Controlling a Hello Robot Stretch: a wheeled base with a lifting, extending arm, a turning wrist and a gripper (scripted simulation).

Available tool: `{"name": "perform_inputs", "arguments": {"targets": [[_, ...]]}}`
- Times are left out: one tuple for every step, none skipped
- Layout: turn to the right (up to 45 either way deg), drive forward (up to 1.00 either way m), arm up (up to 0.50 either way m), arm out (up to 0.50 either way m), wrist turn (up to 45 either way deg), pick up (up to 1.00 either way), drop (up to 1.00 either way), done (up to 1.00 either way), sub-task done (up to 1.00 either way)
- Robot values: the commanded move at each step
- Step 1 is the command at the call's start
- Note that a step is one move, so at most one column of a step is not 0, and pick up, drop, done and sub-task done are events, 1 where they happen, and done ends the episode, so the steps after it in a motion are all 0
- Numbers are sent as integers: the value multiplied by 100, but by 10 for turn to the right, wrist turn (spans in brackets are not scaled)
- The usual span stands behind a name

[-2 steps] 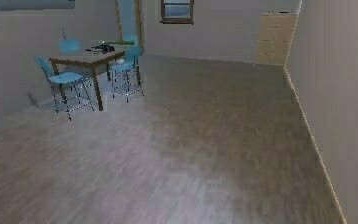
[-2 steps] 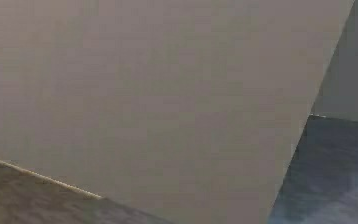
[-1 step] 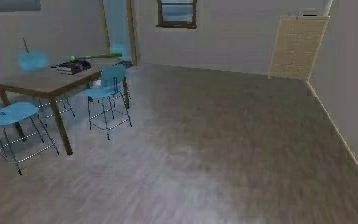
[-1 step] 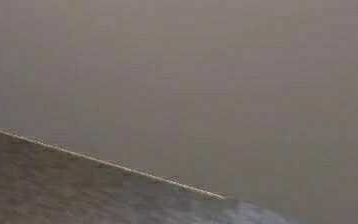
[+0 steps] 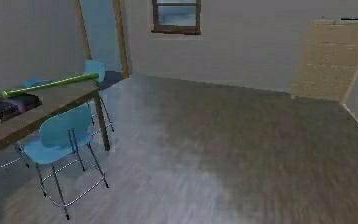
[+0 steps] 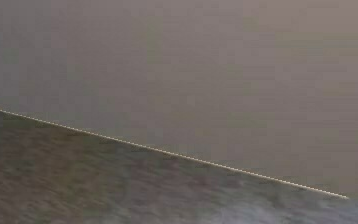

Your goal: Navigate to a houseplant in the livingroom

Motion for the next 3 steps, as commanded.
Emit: {"name": "perform_inputs", "arguments": {"targets": [[0,100,0,0,0,0,0,0,0],[60,0,0,0,0,0,0,0,0],[0,45,0,0,0,0,0,0,0]]}}
